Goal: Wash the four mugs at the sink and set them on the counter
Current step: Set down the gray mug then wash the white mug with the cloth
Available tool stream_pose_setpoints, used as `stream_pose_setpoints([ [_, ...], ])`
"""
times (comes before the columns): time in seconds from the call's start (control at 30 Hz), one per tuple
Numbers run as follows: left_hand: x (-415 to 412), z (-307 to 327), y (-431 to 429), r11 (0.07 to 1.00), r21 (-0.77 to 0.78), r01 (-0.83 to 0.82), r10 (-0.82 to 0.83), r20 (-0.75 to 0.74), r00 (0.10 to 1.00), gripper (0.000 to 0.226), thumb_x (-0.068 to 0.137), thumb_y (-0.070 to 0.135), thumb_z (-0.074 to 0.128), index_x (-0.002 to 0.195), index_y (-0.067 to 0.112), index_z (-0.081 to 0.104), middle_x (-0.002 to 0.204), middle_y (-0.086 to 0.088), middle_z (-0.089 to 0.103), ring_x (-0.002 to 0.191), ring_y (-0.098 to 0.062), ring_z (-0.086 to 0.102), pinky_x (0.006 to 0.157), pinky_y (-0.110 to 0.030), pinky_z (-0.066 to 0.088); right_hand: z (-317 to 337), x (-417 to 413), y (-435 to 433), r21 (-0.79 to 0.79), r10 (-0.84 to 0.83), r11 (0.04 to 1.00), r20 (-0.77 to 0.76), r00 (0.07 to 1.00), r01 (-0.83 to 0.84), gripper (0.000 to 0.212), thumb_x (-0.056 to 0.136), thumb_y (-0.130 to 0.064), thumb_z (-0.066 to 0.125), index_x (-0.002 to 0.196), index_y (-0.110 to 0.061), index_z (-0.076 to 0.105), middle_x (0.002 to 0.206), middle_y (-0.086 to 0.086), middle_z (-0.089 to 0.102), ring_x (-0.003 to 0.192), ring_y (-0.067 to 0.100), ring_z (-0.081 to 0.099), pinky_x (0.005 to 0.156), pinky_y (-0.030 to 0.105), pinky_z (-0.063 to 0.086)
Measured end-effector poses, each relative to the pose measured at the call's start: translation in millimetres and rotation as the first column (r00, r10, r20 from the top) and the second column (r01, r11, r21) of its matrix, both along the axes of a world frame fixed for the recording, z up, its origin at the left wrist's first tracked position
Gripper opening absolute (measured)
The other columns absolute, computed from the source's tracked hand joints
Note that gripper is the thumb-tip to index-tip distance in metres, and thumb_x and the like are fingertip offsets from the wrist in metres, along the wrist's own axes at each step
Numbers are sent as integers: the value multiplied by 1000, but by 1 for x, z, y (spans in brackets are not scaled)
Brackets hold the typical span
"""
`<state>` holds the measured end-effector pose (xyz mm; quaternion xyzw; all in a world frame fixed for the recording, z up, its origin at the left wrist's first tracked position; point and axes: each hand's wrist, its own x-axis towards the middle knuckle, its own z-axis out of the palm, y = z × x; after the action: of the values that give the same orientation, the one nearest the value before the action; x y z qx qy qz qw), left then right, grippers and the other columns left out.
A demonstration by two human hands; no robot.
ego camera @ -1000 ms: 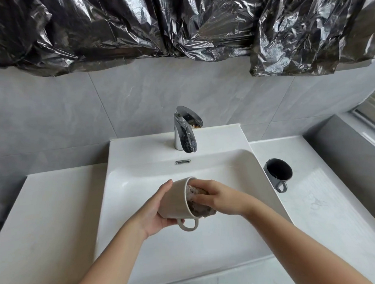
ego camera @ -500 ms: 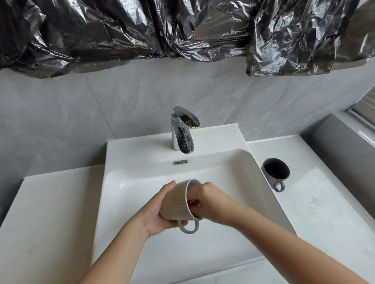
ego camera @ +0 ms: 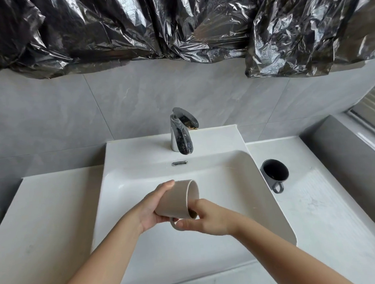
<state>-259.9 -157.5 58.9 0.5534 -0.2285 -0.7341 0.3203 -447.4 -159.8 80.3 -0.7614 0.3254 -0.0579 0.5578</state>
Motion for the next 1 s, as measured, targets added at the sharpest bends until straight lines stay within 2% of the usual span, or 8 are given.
stream_pose_setpoints([
  [0.1,-4,0,4,985,-164,-54,65,63,996,62,76,58,62,119,14,59,102,-12,67,89,-22,66,74,-35,56,0,2,0,236,-200,960,195,960,152,36,93,-22,62,124,-5,56,116,32,57,101,20,54,90,37,43],
  [0.2,-13,-7,8,929,-345,-134,183,112,977,71,58,65,60,116,25,52,111,-10,61,93,-19,62,72,-31,52,5,9,-3,288,-311,926,219,925,244,27,89,-9,65,116,-5,63,105,14,67,97,19,62,87,32,48],
  [0.37,-10,-6,7,970,-218,-104,83,-107,991,72,82,79,37,126,25,57,123,-12,64,108,-27,63,92,-47,51,5,9,-6,-308,-308,900,52,950,309,29,90,-5,60,70,-23,51,56,-20,53,55,1,50,55,16,36],
  [0.53,6,12,-2,992,114,-46,75,-267,961,73,75,73,48,109,12,70,103,-18,69,90,-37,66,78,-46,55,-5,-1,-17,-713,85,694,-58,995,-100,20,92,-8,59,112,-11,57,98,6,67,80,26,60,72,32,51],
  [0.67,-4,5,-2,983,-98,-155,143,-114,983,41,84,54,59,110,23,65,102,-11,66,86,-25,64,69,-40,56,0,3,-11,-228,-93,966,123,988,119,12,87,-11,70,99,-10,66,81,-5,63,72,11,57,71,31,50],
  [0.8,-15,-7,3,866,-454,-209,229,-12,973,55,71,60,58,117,32,48,114,-6,58,93,-18,61,64,-29,53,4,10,-12,273,-387,910,295,874,311,19,84,-8,73,102,-11,73,97,7,74,93,18,69,89,34,55],
  [0.87,-20,-10,6,848,-477,-231,208,-101,973,67,69,65,63,125,33,43,117,-5,61,97,-22,65,69,-36,56,5,10,-17,79,-392,920,234,890,385,9,84,-13,69,87,-5,72,78,9,69,71,16,62,72,36,51],
  [1.0,-4,4,-2,988,-103,-119,88,-266,960,71,84,76,34,130,25,54,123,-17,64,108,-43,63,83,-57,53,7,-5,-21,-474,-93,868,135,986,147,7,91,-9,63,88,-4,67,79,6,67,66,7,53,65,12,40],
])
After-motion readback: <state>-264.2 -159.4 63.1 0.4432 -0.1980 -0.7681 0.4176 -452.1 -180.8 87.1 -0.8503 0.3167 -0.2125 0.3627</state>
